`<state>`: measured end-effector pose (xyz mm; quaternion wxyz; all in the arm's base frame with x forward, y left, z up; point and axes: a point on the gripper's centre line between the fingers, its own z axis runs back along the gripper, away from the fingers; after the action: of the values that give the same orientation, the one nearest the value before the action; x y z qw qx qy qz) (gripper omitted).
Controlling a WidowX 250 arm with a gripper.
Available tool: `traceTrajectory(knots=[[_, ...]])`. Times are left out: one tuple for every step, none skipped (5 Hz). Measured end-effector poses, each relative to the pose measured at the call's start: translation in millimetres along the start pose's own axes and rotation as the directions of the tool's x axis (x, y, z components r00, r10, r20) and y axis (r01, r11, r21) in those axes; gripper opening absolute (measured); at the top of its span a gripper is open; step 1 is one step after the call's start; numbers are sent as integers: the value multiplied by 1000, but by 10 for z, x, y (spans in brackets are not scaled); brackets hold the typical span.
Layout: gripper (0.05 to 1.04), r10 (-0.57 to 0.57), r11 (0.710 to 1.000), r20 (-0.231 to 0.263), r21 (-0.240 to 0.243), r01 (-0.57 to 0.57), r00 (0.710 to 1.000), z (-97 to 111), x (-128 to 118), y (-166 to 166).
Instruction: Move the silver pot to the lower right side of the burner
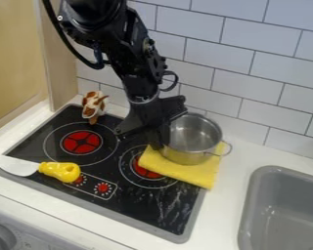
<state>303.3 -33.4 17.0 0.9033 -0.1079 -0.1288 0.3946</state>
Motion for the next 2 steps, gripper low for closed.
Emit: traceTrajectory(knots=[[50, -9, 1000, 24, -16, 9, 1000, 78, 36, -33], [50, -21, 998, 28, -55, 23, 999, 175, 8, -69]])
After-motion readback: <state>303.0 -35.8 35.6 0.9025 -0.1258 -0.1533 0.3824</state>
